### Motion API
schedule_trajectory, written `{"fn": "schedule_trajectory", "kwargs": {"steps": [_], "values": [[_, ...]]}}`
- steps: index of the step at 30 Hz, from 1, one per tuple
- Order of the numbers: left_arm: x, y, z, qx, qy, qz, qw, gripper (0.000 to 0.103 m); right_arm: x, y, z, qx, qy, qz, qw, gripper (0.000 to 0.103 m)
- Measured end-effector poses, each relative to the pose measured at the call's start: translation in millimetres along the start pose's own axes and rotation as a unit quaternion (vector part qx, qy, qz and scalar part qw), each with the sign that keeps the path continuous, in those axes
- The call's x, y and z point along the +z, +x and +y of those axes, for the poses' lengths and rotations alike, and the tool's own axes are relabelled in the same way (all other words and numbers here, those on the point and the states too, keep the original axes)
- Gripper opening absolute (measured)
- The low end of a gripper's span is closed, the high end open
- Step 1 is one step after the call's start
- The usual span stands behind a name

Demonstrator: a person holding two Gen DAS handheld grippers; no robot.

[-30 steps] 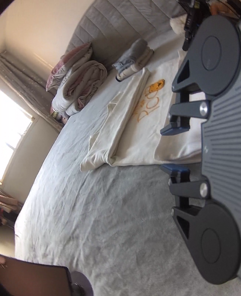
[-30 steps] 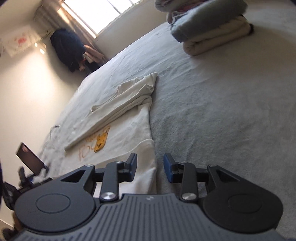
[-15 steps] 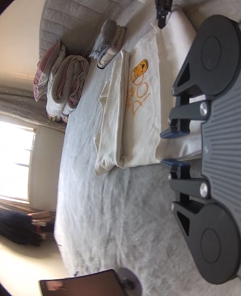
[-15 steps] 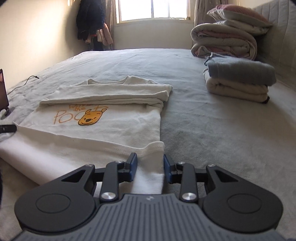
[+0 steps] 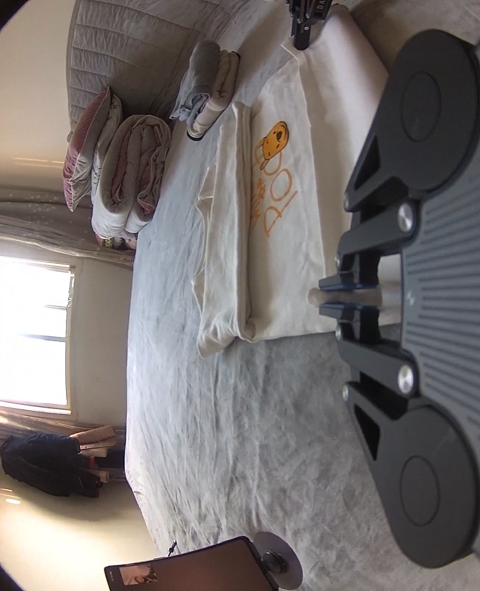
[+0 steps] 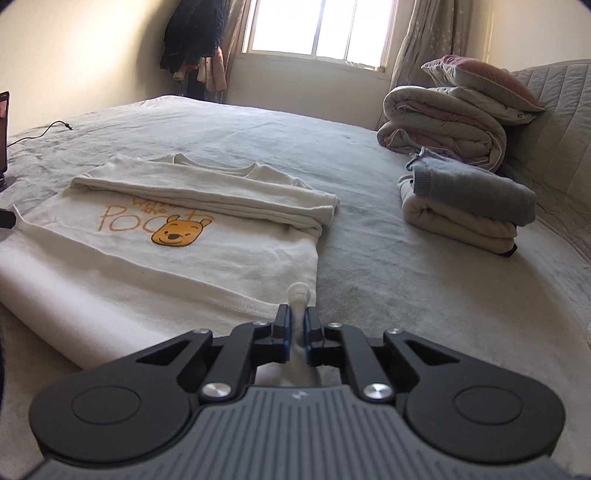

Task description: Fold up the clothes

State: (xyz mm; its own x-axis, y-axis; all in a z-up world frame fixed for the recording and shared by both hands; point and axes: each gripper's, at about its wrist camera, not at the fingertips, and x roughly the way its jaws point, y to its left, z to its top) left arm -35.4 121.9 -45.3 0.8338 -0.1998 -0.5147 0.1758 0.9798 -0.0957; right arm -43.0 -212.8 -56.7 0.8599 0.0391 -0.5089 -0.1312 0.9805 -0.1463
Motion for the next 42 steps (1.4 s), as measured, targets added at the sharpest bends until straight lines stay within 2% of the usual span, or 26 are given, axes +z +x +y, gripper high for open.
{"fn": "schedule_trajectory", "kwargs": {"steps": [3,8,12,14,22,30,33,37,39,42], "values": [[3.0,-8.3,0.3,-0.001,-0.017,-0.015,0.9997,0.006,4.9,-10.1,-0.8,-0.003,0.01,-0.022,1.0,0.006],[11.4,-21.8,-1.1,0.006,-0.044,-0.047,0.9979,0.006,19.2,-24.2,-13.6,0.004,0.066,-0.051,0.997,0.006],[30.7,-31.4,-6.8,0.017,-0.042,-0.085,0.9954,0.006,36.3,-28.5,-17.9,-0.004,0.069,-0.068,0.995,0.006],[40.8,-30.1,-7.7,0.021,-0.044,-0.091,0.9947,0.006,44.6,-27.4,-19.2,-0.006,0.073,-0.073,0.995,0.006],[63.4,6.6,-0.8,0.051,-0.082,-0.086,0.9916,0.006,64.6,-0.4,-18.8,-0.029,0.076,-0.09,0.993,0.006],[60.0,46.9,-0.6,0.078,-0.084,-0.08,0.9902,0.007,61.2,38.1,-18.4,-0.045,0.076,-0.09,0.992,0.006],[55.8,60.1,1.0,0.083,-0.077,-0.061,0.9917,0.007,57.5,51.5,-19.5,-0.04,0.072,-0.072,0.994,0.006],[47.9,83.3,8.9,0.083,-0.085,0.016,0.9928,0.01,48.1,73.8,-22.8,-0.02,0.084,-0.005,0.996,0.007],[45.8,85.4,14.9,0.08,-0.107,0.029,0.9906,0.016,43.7,80.4,-24.2,-0.016,0.092,0.022,0.995,0.016],[50.3,76.3,20.6,0.068,-0.138,0.014,0.988,0.025,48.7,72.5,-24.5,-0.023,0.095,0.013,0.995,0.029]]}}
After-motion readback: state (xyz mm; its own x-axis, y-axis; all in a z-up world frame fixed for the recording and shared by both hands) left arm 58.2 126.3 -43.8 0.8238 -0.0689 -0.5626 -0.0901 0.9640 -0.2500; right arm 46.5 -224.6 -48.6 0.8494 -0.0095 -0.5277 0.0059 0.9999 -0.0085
